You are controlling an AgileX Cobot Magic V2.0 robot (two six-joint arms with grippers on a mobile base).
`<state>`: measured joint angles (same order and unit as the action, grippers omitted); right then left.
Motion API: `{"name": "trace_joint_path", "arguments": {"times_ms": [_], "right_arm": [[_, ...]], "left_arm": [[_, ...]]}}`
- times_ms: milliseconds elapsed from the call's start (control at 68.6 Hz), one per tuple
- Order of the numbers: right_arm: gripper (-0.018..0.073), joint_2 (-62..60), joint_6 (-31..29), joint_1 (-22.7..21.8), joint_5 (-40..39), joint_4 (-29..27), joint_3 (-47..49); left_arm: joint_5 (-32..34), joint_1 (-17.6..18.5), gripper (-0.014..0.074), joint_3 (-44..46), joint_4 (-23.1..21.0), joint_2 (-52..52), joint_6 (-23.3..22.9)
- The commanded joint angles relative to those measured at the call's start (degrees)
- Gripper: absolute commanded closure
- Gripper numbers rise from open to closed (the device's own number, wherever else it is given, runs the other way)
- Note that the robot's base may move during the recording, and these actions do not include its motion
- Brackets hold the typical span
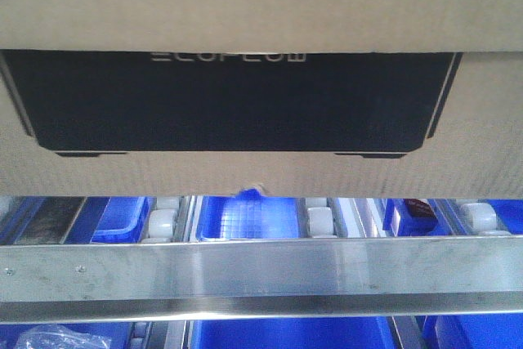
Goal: Grab box from left shelf to table start
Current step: 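Lift the box with both grippers and pull it off the shelf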
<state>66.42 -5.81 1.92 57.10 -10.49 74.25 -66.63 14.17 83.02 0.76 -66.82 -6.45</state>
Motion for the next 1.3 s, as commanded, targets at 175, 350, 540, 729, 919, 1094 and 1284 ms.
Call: {"name": "trace_joint_path", "arguments": {"times_ms": [175, 350, 540, 729, 919, 1094, 1284], "right_arm": [[0.0496, -11.57, 1.23, -0.19, -8.45, -0.3, -10.0], [0.0496, -18.32, 1.23, -0.19, -10.79, -0.75, -15.75], [0.0496, -25.52, 1.23, -0.19, -12.85, -3.32, -21.58], [0.0496, -32.82, 0.61, -0.19, -12.85, -5.49, -22.05], [0.0496, -39.82, 0.61, -0.19, -12.89, -5.85, -22.05], [0.0496, -44.69, 0.61, -0.19, -12.89, -8.21, -22.05], [0.0496, -48.45, 0.61, -0.19, -13.17, -11.05, -22.05]], "left_arm": [[14.1, 0.34, 0.0688, -12.73, -3.51, 13.38, -1.19], [17.81, 0.34, 0.0688, -20.73, -3.51, 21.06, -1.19], [20.65, 0.34, 0.0688, -25.31, -3.52, 28.64, -1.19], [20.54, 0.34, 0.0688, -25.69, -5.17, 34.81, -0.96], [20.54, 0.34, 0.0688, -25.69, -6.0, 40.46, 0.17], [20.54, 0.34, 0.0688, -25.69, -7.31, 45.34, 0.17], [20.77, 0.34, 0.0688, -25.69, -8.9, 50.21, 0.17]]}}
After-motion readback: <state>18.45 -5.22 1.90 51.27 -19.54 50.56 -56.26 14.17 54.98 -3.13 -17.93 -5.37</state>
